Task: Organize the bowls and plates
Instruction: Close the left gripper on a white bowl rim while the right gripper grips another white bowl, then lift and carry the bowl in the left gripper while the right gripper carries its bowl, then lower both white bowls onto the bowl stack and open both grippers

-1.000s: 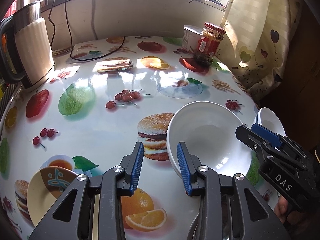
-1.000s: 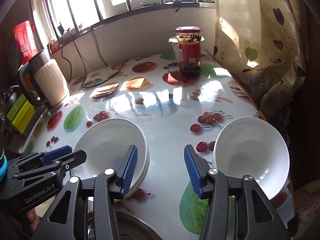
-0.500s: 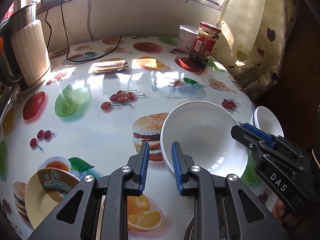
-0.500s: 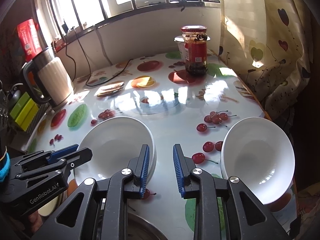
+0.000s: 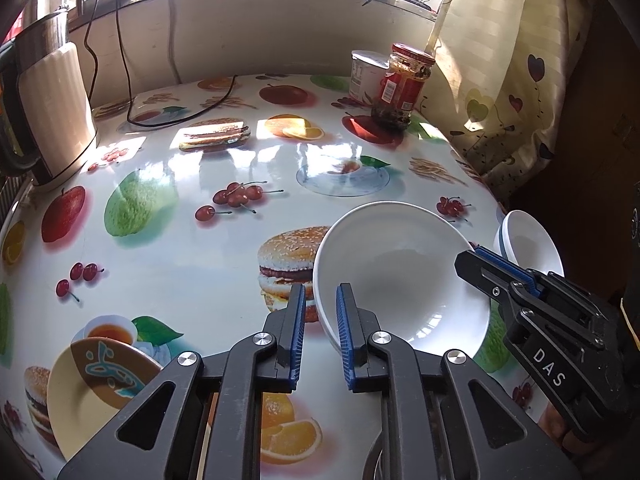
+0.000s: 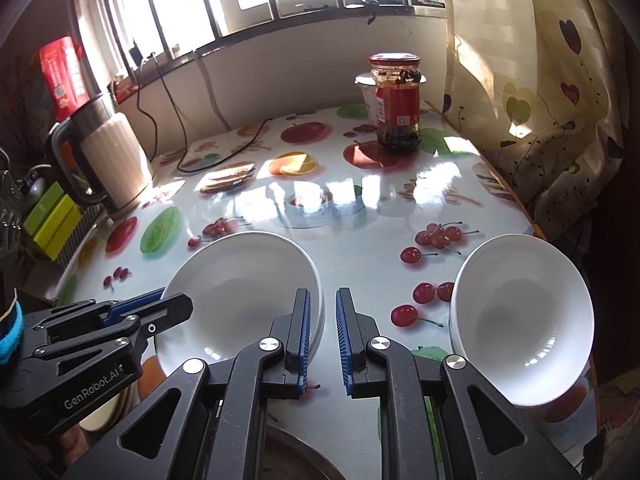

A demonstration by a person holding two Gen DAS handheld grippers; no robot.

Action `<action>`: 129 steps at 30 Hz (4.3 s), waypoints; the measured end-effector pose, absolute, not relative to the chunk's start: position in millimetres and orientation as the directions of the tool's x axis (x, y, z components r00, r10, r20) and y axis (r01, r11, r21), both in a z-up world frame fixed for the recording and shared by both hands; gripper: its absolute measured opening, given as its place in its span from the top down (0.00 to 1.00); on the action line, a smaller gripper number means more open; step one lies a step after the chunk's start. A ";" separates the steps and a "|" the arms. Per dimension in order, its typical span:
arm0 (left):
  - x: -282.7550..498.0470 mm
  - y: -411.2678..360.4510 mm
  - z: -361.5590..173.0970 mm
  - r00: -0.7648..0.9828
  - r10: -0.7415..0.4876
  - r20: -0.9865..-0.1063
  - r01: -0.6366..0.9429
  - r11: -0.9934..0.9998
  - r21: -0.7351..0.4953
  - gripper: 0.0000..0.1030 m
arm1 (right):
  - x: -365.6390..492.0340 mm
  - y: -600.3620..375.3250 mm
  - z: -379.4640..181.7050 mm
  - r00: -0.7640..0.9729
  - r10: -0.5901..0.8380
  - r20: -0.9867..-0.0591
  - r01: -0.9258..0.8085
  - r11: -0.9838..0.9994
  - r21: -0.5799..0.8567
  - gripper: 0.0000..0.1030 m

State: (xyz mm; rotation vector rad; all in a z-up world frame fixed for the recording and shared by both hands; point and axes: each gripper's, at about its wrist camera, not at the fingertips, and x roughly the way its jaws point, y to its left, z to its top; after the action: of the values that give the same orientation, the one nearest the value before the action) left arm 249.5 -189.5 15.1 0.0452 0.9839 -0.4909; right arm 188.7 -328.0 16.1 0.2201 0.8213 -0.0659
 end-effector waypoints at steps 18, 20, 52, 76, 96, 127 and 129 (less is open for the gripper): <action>249.2 -191.9 16.5 0.454 -0.377 -0.807 0.426 0.888 -0.175 0.87 | 188.7 -324.8 17.0 0.683 0.030 -0.730 0.138 0.976 0.169 0.91; 248.3 -192.1 16.8 0.454 -0.377 -0.807 0.425 0.888 -0.175 0.87 | 189.2 -324.5 17.2 0.683 0.029 -0.730 0.137 0.976 0.167 0.91; 222.7 -183.3 45.9 0.487 -0.408 -0.772 0.440 0.878 -0.187 0.87 | 160.2 -324.7 47.5 0.735 0.024 -0.677 0.141 0.972 0.188 0.92; 171.7 -171.8 55.3 0.482 -0.438 -0.759 0.476 0.858 -0.192 0.87 | 95.8 -307.5 64.6 0.765 -0.006 -0.644 0.164 0.969 0.186 0.92; 144.5 -178.1 41.4 0.449 -0.441 -0.777 0.506 0.842 -0.186 0.87 | 55.8 -310.2 43.3 0.746 -0.016 -0.666 0.217 0.951 0.220 0.92; 132.0 -173.6 24.9 0.403 -0.422 -0.812 0.496 0.846 -0.194 0.87 | 40.3 -306.6 23.9 0.711 0.006 -0.703 0.239 0.938 0.250 0.92; 132.5 -173.2 23.6 0.401 -0.421 -0.814 0.494 0.847 -0.195 0.87 | 41.2 -307.0 22.5 0.707 0.006 -0.708 0.243 0.937 0.250 0.92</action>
State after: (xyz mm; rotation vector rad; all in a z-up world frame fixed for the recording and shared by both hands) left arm 132.5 -173.2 23.6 0.0819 1.0037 -0.5797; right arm 41.2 -307.0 22.5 0.3392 0.7787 -0.1345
